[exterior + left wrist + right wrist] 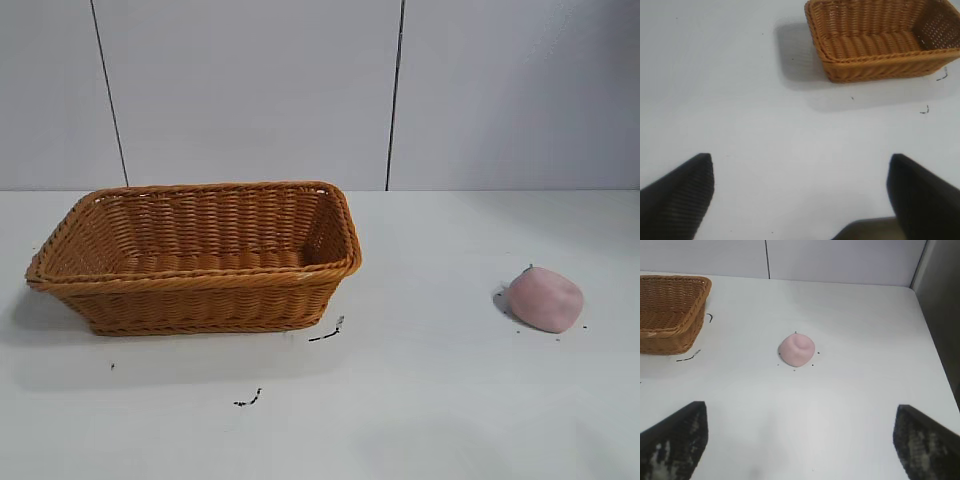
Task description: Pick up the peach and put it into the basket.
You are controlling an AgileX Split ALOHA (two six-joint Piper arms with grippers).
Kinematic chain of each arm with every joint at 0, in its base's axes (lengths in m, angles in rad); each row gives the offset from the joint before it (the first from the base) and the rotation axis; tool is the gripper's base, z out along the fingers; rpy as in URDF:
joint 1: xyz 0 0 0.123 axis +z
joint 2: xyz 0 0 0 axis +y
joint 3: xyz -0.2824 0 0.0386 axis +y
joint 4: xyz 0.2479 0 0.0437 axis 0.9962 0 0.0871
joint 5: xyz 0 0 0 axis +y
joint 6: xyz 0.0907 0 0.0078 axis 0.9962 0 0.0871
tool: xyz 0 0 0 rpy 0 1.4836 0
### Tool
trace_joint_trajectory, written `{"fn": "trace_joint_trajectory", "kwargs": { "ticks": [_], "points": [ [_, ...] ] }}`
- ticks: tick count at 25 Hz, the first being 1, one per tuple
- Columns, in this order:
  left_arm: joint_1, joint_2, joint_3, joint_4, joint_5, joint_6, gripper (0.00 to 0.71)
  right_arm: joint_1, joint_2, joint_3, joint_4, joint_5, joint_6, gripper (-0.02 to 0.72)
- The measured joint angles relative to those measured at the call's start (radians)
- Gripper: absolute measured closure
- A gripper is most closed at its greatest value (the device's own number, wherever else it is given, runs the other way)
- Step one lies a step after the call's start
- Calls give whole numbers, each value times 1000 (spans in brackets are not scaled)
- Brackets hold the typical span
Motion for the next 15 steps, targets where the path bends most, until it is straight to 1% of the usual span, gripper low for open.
{"fn": "trace_joint_trajectory", "kwargs": {
  "ticks": [10,12,15],
  "points": [
    [0,0,0,0,0,0,18,0,6,-3,0,1,0,14],
    [0,0,0,0,0,0,18,0,62,-27,0,7,0,14],
    [0,0,0,0,0,0,18,0,214,-92,0,20,0,14]
  ]
}}
